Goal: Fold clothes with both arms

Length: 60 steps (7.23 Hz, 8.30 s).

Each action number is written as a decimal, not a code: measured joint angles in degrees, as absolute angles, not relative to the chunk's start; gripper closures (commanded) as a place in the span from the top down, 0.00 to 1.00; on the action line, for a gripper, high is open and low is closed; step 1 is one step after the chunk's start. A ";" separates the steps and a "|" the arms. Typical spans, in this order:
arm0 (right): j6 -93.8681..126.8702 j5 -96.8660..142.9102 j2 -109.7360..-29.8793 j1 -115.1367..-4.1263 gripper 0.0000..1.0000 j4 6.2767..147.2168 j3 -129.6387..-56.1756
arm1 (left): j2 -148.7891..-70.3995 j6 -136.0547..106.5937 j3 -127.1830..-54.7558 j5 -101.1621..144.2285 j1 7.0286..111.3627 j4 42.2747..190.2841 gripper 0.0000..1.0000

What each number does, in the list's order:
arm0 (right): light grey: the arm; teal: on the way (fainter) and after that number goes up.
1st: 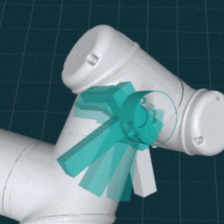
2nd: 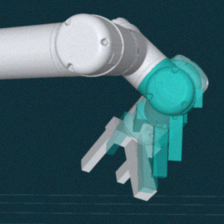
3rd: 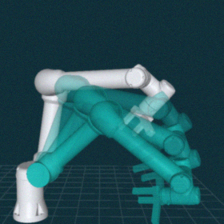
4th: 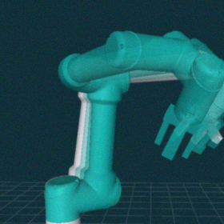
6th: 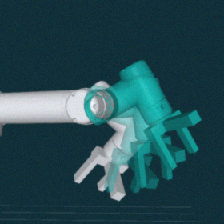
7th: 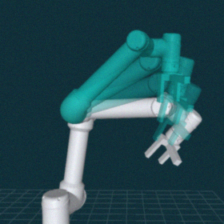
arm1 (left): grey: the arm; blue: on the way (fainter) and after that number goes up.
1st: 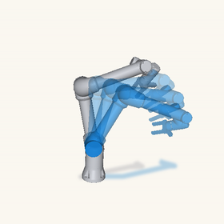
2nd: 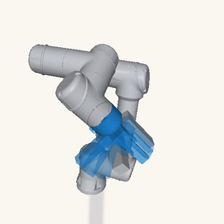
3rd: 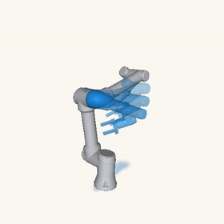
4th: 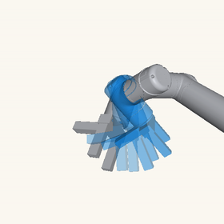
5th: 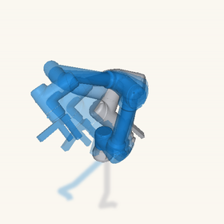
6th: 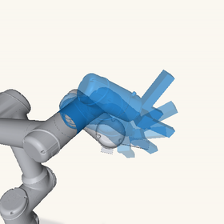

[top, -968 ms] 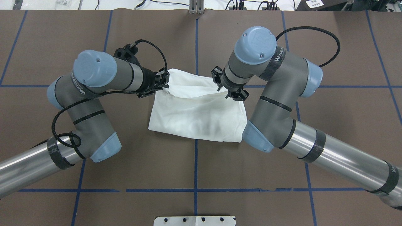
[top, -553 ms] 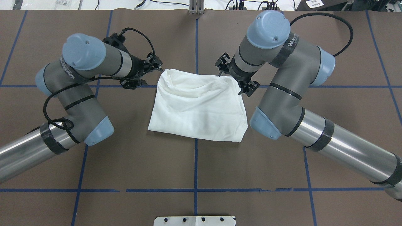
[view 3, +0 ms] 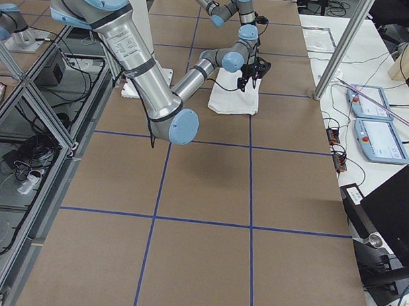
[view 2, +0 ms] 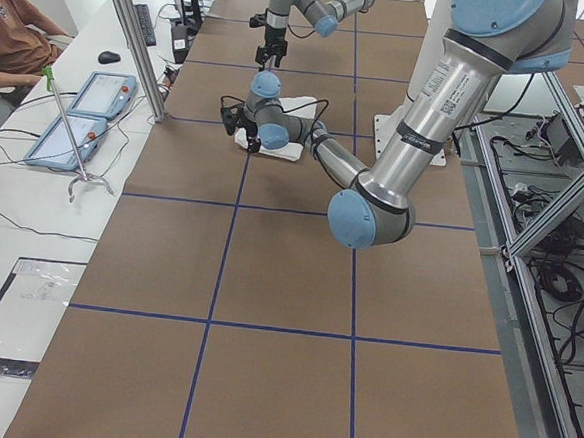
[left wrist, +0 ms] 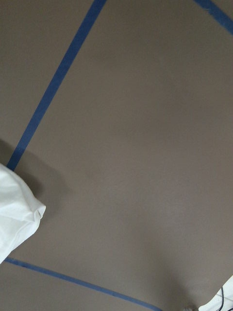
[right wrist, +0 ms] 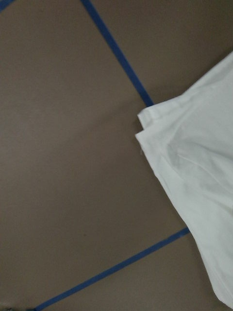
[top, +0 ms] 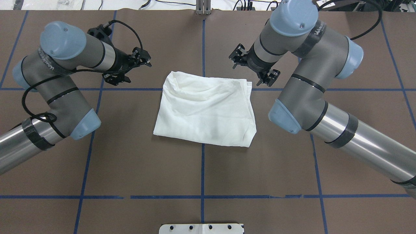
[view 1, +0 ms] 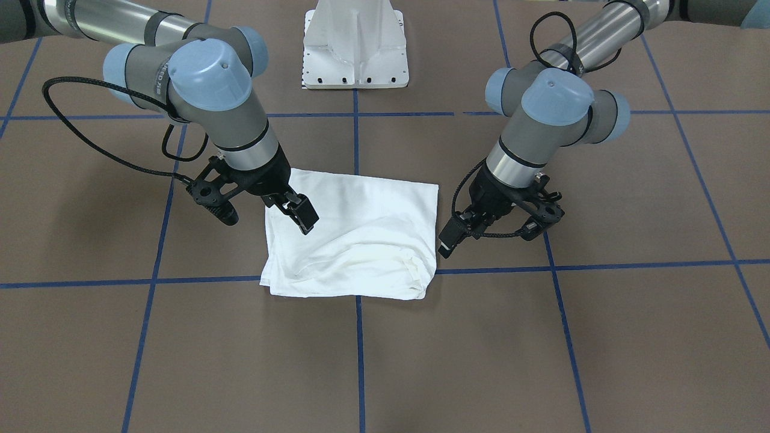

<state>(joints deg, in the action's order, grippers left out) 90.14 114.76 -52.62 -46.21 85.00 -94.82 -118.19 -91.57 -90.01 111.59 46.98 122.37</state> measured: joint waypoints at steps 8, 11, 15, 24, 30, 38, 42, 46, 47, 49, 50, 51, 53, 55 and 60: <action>9.59 127.87 -81.92 -78.03 1.00 85.78 -94.53 | -96.02 -22.99 -91.80 123.72 77.72 121.89 1.00; -2.03 135.94 -86.56 -84.72 1.00 90.07 -95.01 | -89.03 -1.92 -91.90 126.80 83.34 120.36 1.00; -2.41 137.64 -90.78 -86.23 1.00 91.30 -95.20 | -86.25 -0.89 -90.80 125.77 85.56 120.98 1.00; 4.89 135.91 -92.91 -89.25 1.00 91.35 -96.08 | -86.30 10.96 -96.52 133.08 87.58 90.15 1.00; 4.45 136.31 -96.40 -93.21 1.00 91.21 -97.74 | -86.44 11.17 -96.57 133.30 88.28 90.18 1.00; 5.26 136.14 -96.37 -93.25 1.00 91.23 -97.88 | -86.77 -1.54 -96.84 133.43 90.05 90.17 1.00; 5.27 136.20 -96.33 -93.25 1.00 91.23 -97.91 | -86.46 -1.83 -96.83 133.43 90.11 90.11 1.00; 5.27 136.15 -96.30 -93.22 1.00 91.23 -97.76 | -86.38 -1.68 -96.85 133.50 90.17 90.09 1.00; 5.27 136.14 -96.27 -93.20 1.00 91.23 -97.74 | -86.40 -1.65 -96.86 133.51 90.17 90.09 1.00; 5.22 136.14 -96.29 -93.18 1.00 91.23 -97.76 | -86.40 -1.51 -96.86 133.51 90.17 90.09 1.00; 5.20 136.14 -96.31 -93.21 1.00 91.21 -97.81 | -86.40 -1.43 -96.85 133.51 90.17 90.09 1.00; 5.19 136.14 -96.26 -93.22 1.00 91.17 -97.83 | -86.40 -1.36 -96.85 133.51 90.17 90.09 1.00; 5.19 136.14 -95.98 -93.20 1.00 91.15 -97.83 | -86.40 -1.32 -96.86 133.51 90.18 90.09 1.00; 5.18 136.14 -95.87 -93.19 1.00 91.14 -97.84 | -86.40 -1.32 -96.80 133.53 90.17 90.11 1.00; 5.19 136.14 -95.80 -93.17 1.00 91.14 -97.91 | -86.39 -1.30 -96.48 133.68 90.11 90.18 1.00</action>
<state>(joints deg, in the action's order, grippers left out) 5.19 136.14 -95.80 -93.17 91.14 -97.91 -86.39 -1.30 -96.48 133.68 90.11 90.18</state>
